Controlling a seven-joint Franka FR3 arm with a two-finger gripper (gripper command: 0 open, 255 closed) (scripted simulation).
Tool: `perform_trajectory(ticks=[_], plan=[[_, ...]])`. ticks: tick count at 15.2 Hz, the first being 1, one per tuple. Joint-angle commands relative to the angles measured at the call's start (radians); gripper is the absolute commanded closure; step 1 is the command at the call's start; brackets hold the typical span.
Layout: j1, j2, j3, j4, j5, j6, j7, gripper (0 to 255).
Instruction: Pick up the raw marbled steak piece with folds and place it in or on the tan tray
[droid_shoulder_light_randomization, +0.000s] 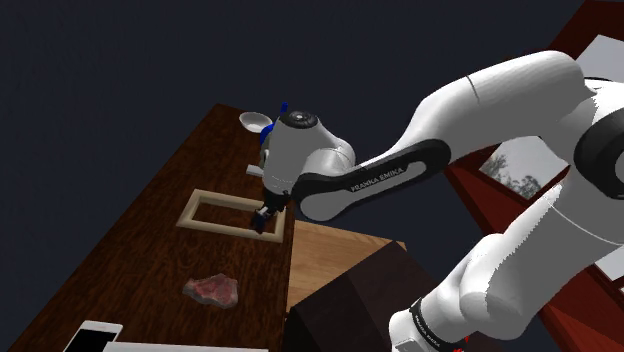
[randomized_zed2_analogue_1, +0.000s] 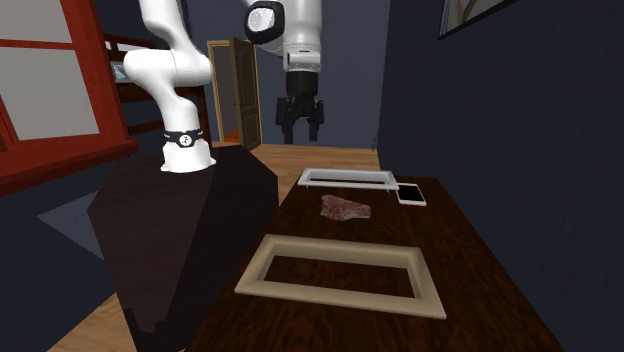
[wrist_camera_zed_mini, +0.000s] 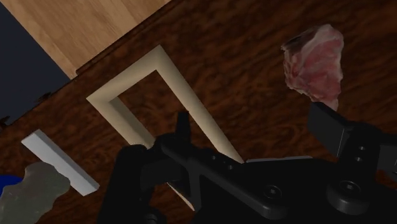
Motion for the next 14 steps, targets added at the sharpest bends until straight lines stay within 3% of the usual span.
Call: perform_trajectory(ticks=[1,8,14], plan=[[0.015,0.081,0.010,0.040,-0.053,0.026,0.047,0],[0.114,0.345,-0.012,0.198,-0.224,0.081,0.184,0],[0.221,0.560,-0.052,0.367,-0.316,0.096,0.249,0]])
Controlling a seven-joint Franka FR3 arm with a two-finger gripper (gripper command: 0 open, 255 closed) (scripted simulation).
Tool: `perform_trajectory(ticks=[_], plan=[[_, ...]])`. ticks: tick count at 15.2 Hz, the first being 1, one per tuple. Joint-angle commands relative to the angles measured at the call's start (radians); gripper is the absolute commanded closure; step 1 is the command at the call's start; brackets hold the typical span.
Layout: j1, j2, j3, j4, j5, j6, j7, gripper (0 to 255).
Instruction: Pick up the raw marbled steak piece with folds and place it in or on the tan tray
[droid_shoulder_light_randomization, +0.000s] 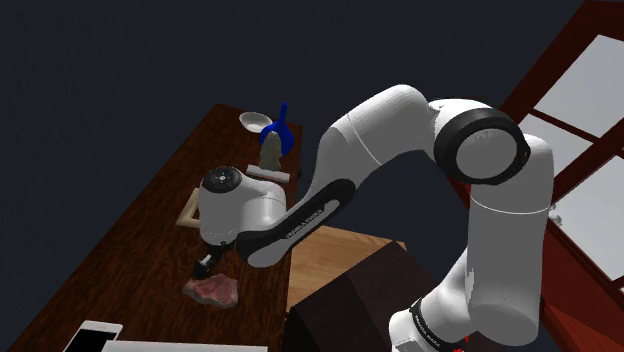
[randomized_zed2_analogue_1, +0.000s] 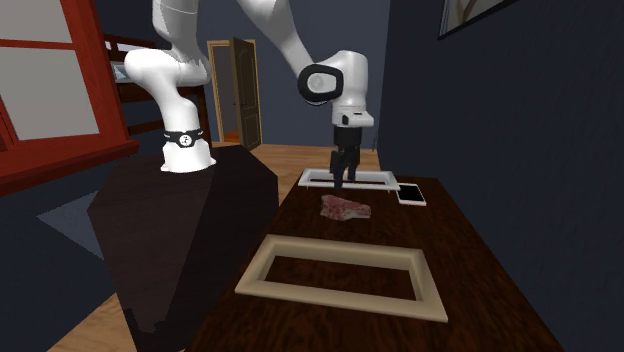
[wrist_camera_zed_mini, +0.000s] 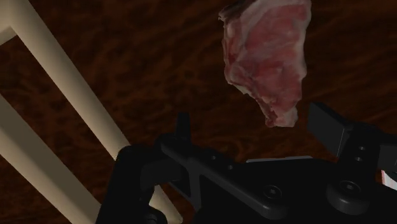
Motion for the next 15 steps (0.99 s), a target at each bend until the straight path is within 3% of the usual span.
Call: perform_trajectory(ticks=[1,5,15], plan=[[0.036,0.074,-0.014,0.061,-0.027,0.005,0.015,0],[0.103,0.215,-0.033,0.195,-0.058,-0.001,0.028,0],[0.129,0.315,-0.070,0.249,-0.089,0.047,0.046,0]])
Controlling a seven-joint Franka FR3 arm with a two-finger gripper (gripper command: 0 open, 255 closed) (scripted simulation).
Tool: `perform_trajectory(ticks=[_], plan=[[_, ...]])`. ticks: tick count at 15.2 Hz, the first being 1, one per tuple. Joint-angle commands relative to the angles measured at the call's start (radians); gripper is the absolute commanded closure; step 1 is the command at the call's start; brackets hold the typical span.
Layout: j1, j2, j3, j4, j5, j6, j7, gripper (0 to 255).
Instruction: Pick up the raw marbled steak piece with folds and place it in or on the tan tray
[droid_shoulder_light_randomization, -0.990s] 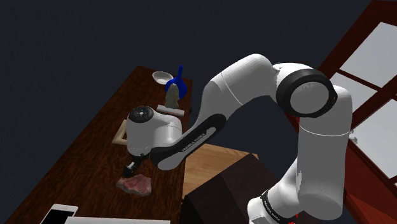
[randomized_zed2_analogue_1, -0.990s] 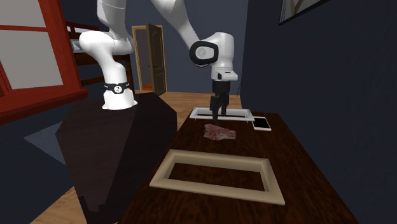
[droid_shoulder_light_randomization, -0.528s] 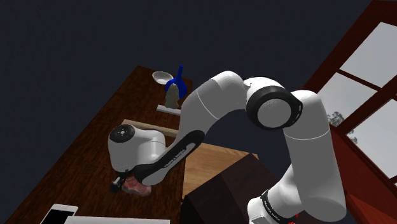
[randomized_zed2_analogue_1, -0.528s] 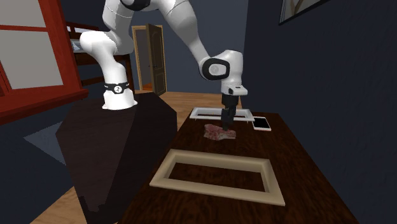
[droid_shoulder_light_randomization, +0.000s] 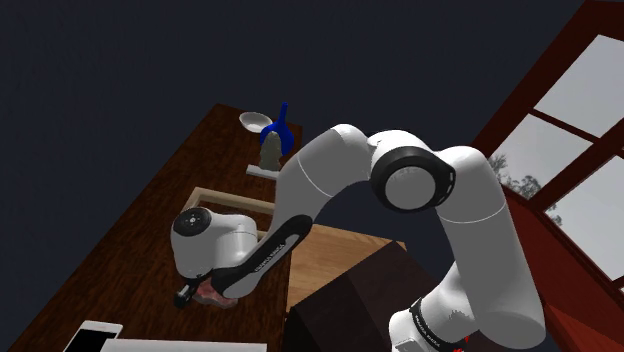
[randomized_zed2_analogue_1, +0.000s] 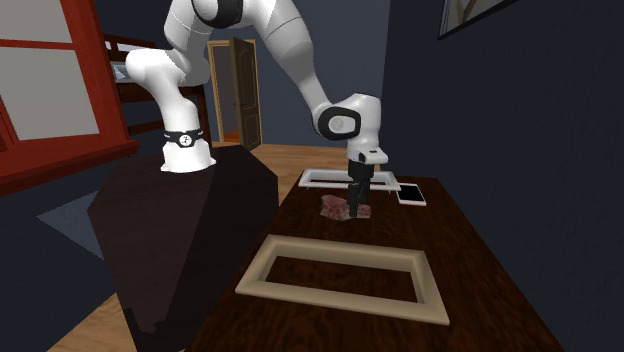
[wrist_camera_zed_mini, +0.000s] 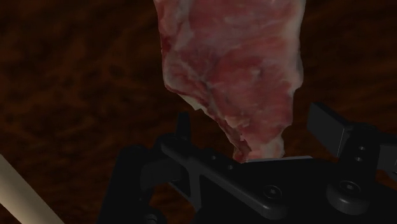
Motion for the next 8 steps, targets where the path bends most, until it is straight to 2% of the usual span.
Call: perform_trajectory(ticks=[1,6,7,8], plan=[[0.001,0.007,-0.001,0.008,0.000,-0.001,-0.001,0],[0.001,0.007,-0.001,0.008,0.000,-0.001,-0.001,0],[0.001,0.007,-0.001,0.008,0.000,-0.001,-0.001,255],[0.001,0.007,-0.001,0.008,0.000,-0.001,-0.001,255]])
